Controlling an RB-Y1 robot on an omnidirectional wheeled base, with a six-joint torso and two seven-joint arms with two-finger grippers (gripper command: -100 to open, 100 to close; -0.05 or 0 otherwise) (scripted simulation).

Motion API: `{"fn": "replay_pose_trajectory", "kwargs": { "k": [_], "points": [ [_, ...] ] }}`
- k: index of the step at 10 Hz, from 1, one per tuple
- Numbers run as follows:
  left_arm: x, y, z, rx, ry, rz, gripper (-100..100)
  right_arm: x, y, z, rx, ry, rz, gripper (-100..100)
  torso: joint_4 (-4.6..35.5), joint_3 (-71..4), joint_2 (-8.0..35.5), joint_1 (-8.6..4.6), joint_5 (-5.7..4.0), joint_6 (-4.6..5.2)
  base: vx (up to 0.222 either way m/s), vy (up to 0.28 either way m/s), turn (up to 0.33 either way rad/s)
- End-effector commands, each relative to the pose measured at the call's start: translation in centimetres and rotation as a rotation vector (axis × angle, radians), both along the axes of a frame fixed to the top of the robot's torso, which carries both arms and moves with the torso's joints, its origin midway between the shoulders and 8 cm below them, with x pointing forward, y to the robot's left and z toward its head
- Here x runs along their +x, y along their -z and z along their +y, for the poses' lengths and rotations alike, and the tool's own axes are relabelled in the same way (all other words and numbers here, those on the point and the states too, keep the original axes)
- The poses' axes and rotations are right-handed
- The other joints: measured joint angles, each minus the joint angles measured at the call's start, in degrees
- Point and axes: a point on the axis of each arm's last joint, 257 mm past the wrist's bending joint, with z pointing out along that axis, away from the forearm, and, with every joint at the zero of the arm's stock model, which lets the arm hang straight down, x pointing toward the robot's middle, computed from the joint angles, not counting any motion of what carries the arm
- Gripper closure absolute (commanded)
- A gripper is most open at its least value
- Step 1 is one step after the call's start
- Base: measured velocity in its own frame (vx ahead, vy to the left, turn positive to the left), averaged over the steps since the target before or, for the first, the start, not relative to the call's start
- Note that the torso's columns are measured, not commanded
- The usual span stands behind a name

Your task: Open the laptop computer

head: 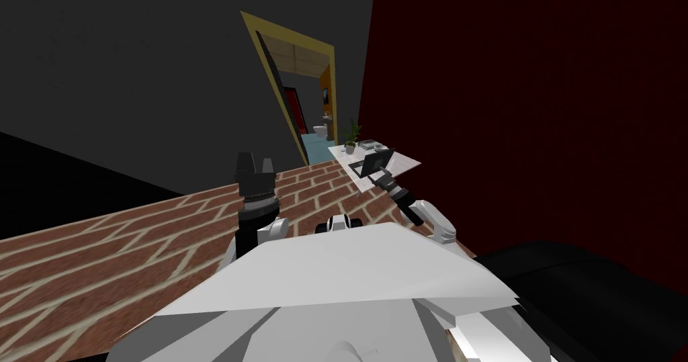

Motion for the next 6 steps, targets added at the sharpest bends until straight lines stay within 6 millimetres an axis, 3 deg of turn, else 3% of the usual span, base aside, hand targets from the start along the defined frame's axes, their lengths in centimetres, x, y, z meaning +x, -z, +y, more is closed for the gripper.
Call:
{"fn": "replay_pose_trajectory", "kwargs": {
  "k": [1, 6],
  "points": [
    [0.0, 0.0, 0.0, 0.000, 0.000, 0.000, 0, 1.0, 0.6, -1.5, -0.155, 0.025, -0.014, -100, 0.0, 0.0, 0.0, 0.11, 0.03, 0.00, 0.111, 0.074, 0.001],
    [0.0, 0.0, 0.0, 0.000, 0.000, 0.000, 0, 3.1, 1.2, -4.6, -0.402, 0.071, -0.043, -100, 0.0, 0.0, 0.0, 0.12, 0.03, 0.00, 0.094, 0.062, 0.000]
  ]
}}
